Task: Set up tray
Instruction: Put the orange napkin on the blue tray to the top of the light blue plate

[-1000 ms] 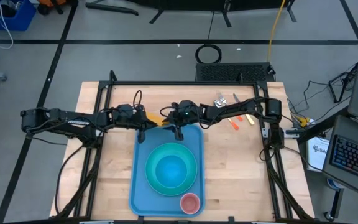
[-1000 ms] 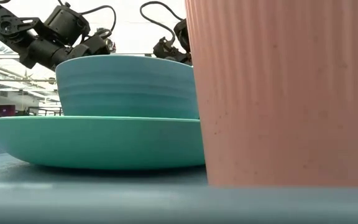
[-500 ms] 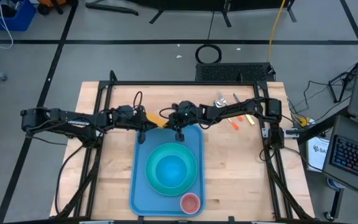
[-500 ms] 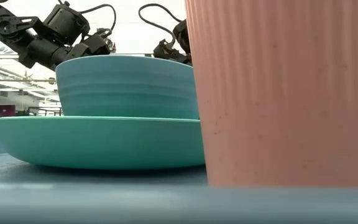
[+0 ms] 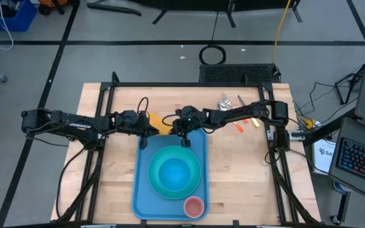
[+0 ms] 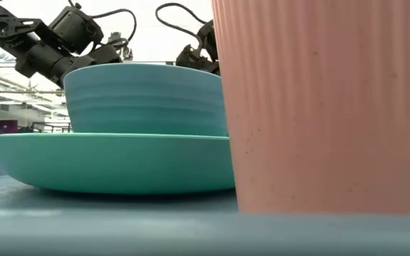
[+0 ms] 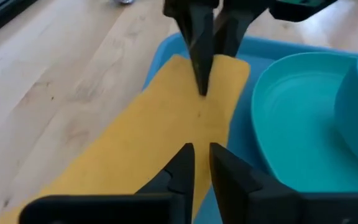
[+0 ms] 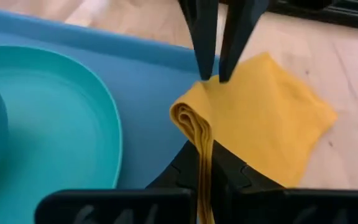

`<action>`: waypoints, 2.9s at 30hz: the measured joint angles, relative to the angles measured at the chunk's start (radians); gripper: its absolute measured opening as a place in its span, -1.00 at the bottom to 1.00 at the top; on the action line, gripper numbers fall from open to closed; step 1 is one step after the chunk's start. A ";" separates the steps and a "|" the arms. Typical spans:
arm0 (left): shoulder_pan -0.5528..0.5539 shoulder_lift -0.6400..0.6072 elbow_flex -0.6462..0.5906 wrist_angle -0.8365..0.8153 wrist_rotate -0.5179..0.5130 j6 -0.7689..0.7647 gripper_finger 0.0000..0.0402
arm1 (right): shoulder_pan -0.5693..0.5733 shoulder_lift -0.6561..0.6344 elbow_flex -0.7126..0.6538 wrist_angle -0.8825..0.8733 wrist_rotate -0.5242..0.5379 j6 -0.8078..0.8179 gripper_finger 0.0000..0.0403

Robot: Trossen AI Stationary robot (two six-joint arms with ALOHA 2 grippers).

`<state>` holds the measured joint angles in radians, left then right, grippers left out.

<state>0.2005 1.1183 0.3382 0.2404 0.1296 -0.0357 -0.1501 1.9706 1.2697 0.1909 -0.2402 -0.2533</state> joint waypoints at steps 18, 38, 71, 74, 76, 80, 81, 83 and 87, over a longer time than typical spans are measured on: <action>0.002 0.000 0.000 -0.132 -0.034 0.014 -0.69 | 0.010 -0.065 -0.040 -0.080 -0.001 -0.012 -0.98; -0.002 0.000 0.000 -0.212 -0.170 0.079 -0.69 | 0.015 -0.120 -0.040 -0.099 -0.080 0.005 -0.98; -0.124 0.000 0.000 -0.211 -0.421 0.151 -0.12 | 0.024 -0.120 -0.040 -0.098 -0.115 0.009 -0.98; -0.123 0.000 0.000 -0.209 -0.395 0.166 -0.04 | 0.028 -0.120 -0.040 -0.095 -0.131 0.008 -0.98; -0.123 0.000 0.000 -0.195 -0.392 0.165 -0.02 | 0.031 -0.120 -0.040 -0.092 -0.132 0.007 -0.98; -0.122 0.008 0.000 -0.186 -0.392 0.169 -0.04 | 0.034 -0.120 -0.040 -0.091 -0.131 0.006 -0.98; -0.122 0.010 0.000 -0.188 -0.392 0.167 -0.06 | 0.034 -0.120 -0.040 -0.090 -0.131 0.006 -0.98; -0.122 0.023 0.000 -0.183 -0.391 0.165 -0.14 | 0.034 -0.120 -0.040 -0.090 -0.131 0.006 -0.98; -0.123 0.061 -0.001 -0.181 -0.366 0.173 -0.37 | 0.034 -0.120 -0.040 -0.090 -0.131 0.006 -0.98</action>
<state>0.0779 1.1790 0.3374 0.0598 -0.2359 0.1378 -0.1162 1.8503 1.2301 0.1005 -0.3714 -0.2475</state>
